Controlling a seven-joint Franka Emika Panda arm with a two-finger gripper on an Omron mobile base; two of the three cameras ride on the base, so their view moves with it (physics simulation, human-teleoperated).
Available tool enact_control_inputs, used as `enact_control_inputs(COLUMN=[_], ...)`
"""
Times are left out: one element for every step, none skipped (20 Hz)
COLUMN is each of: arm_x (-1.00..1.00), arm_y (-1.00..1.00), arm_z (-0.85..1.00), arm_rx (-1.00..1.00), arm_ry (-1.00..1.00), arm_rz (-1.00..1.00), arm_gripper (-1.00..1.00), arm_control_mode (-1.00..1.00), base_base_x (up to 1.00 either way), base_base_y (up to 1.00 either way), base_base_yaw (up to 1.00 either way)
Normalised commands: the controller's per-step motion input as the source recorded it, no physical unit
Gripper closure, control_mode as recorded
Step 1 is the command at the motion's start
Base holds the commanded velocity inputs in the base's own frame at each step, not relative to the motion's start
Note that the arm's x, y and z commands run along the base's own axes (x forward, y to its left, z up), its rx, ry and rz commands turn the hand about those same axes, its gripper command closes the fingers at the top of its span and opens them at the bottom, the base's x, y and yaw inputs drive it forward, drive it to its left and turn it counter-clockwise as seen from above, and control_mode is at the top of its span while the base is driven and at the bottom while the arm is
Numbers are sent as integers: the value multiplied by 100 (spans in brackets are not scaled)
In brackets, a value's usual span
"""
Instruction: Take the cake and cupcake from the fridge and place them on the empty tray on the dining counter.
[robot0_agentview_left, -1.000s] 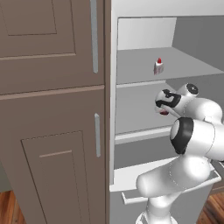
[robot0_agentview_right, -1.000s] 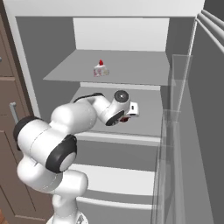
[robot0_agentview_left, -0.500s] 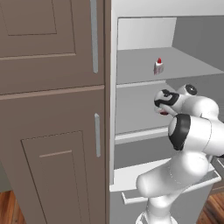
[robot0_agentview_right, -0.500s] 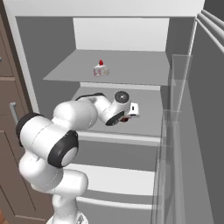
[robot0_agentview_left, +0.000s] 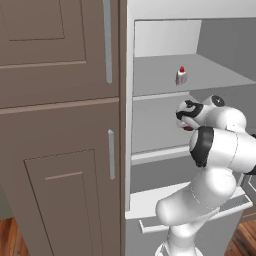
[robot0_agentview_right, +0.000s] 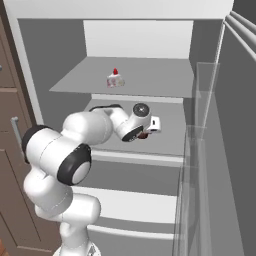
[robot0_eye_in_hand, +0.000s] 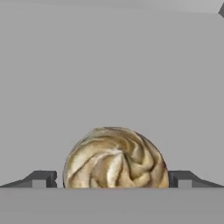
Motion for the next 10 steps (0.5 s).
enact_control_inputs(arm_x=[11,11,10,10,10,10,11,9,11,11], arm_y=[0,0,0,0,0,0,0,0,0,0], arm_z=[-4,-6,-7,-10,-13,-15,-19,-21,-26,-31], arm_rx=[0,0,0,0,0,0,0,0,0,0], arm_ry=[0,0,0,0,0,0,0,0,0,0], arm_rz=[0,0,0,0,0,0,0,0,0,0], arm_gripper=[-100,-100,-100,-100,-100,-100,-100,-100,-100,-100], arm_control_mode=[-100,-100,-100,-100,-100,-100,-100,-100,-100,-100], base_base_x=[0,0,0,0,0,0,0,0,0,0], base_base_y=[0,0,0,0,0,0,0,0,0,0], base_base_yaw=[0,0,0,0,0,0,0,0,0,0])
